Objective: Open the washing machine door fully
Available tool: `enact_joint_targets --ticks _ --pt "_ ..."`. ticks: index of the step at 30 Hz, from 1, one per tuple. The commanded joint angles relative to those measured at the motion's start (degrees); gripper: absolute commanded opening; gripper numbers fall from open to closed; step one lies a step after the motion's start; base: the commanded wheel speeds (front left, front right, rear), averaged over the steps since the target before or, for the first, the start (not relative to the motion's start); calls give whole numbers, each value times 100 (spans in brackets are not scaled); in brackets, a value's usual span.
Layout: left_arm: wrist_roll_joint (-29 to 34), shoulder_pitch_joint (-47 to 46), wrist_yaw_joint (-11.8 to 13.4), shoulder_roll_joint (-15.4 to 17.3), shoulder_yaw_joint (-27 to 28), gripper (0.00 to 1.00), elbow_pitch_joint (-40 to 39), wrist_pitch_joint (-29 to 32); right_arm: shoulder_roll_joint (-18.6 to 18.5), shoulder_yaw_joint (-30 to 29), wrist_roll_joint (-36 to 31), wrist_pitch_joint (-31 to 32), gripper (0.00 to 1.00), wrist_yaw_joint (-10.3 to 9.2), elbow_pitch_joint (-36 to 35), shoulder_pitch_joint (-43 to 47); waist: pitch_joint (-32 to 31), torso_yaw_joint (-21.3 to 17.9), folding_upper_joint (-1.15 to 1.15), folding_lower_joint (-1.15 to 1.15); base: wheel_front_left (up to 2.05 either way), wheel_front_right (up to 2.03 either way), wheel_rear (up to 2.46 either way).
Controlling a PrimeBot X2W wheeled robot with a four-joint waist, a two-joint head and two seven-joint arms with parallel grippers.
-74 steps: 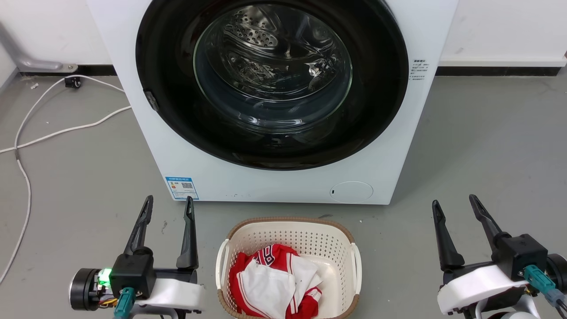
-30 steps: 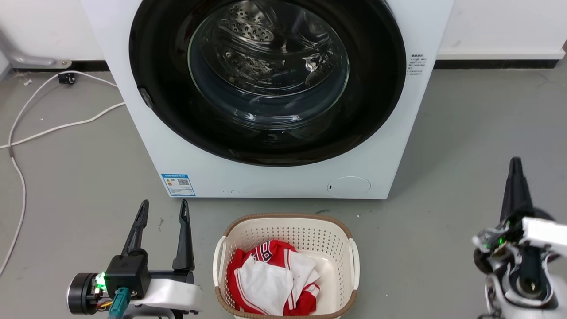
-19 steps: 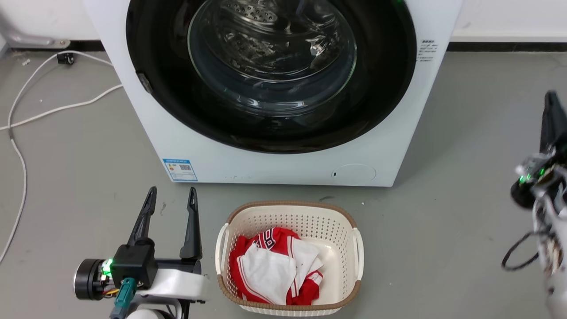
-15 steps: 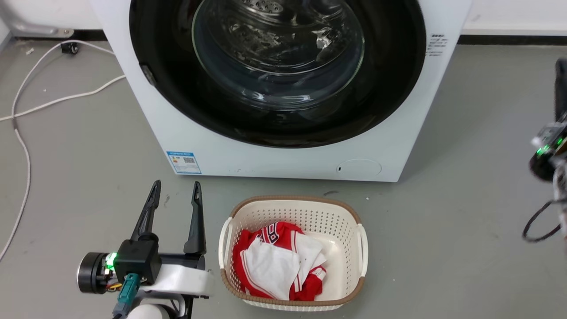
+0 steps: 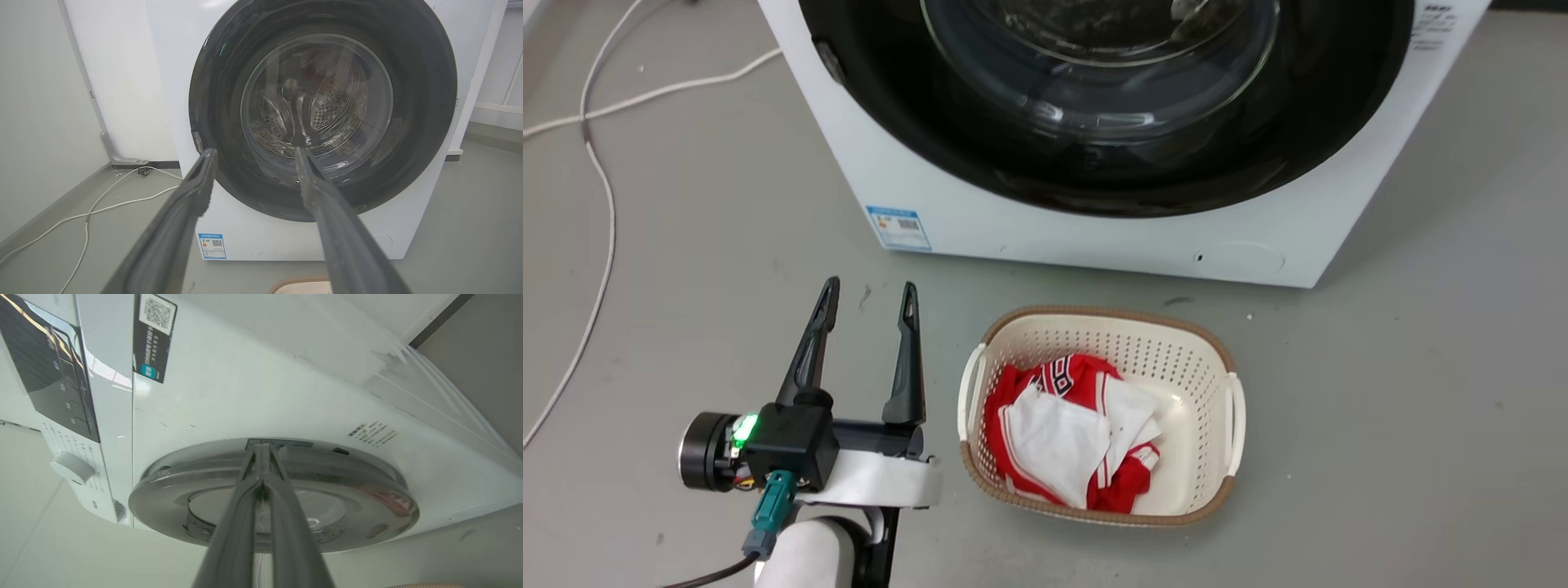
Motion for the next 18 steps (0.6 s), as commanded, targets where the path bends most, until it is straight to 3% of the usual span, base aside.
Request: enact_joint_targets --ticks 1,7,18 --pt "-28 -136 41 -8 -53 100 -52 -27 -54 154 -154 198 0 0 198 -305 256 165 0 -1 0 0 0" --pt "-64 -337 125 -8 -210 100 -174 -24 -88 444 -454 569 0 0 521 -878 617 325 0 -1 0 0 0" --pt "-144 -613 274 -8 -509 100 -294 -22 -110 605 -683 686 0 0 735 -1362 1060 475 0 -1 0 0 0"
